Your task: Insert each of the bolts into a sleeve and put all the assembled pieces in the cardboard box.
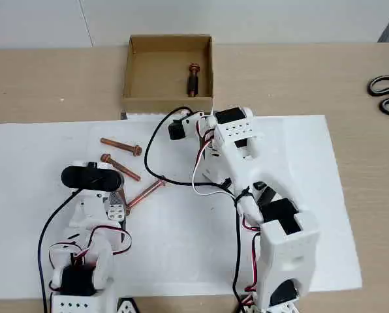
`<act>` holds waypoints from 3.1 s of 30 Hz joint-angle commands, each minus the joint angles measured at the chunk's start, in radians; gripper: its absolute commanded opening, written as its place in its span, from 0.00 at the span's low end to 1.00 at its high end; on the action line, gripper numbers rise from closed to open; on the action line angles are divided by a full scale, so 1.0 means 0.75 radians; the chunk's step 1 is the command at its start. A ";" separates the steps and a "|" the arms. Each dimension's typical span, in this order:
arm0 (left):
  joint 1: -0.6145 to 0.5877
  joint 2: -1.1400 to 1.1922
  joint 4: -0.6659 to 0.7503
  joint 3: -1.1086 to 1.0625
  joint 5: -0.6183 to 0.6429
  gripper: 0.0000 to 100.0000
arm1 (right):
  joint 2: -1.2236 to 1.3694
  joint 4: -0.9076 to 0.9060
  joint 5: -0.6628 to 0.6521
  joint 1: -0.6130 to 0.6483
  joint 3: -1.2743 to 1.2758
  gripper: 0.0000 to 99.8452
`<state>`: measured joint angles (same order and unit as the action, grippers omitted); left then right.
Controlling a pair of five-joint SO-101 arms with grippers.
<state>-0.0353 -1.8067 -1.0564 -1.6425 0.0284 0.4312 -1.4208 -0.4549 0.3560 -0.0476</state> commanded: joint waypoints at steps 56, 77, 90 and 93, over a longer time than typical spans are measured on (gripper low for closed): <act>0.356 1.813 -0.450 1.562 -0.192 0.09 | -1.349 -0.412 -0.010 -0.572 0.685 0.00; 0.327 2.504 -0.530 1.889 -0.509 0.09 | -1.361 -0.410 -0.008 -0.836 0.753 0.00; 0.327 2.643 -0.483 1.910 -0.591 0.11 | -1.361 -0.410 -0.004 -0.836 0.753 0.00; 0.325 2.707 -0.466 1.949 -0.595 0.11 | -1.361 -0.410 -0.004 -0.836 0.753 0.00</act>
<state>0.2148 0.2079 -1.4293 -0.2340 -0.4120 -0.5631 -1.7139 -0.4549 -0.2608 0.5217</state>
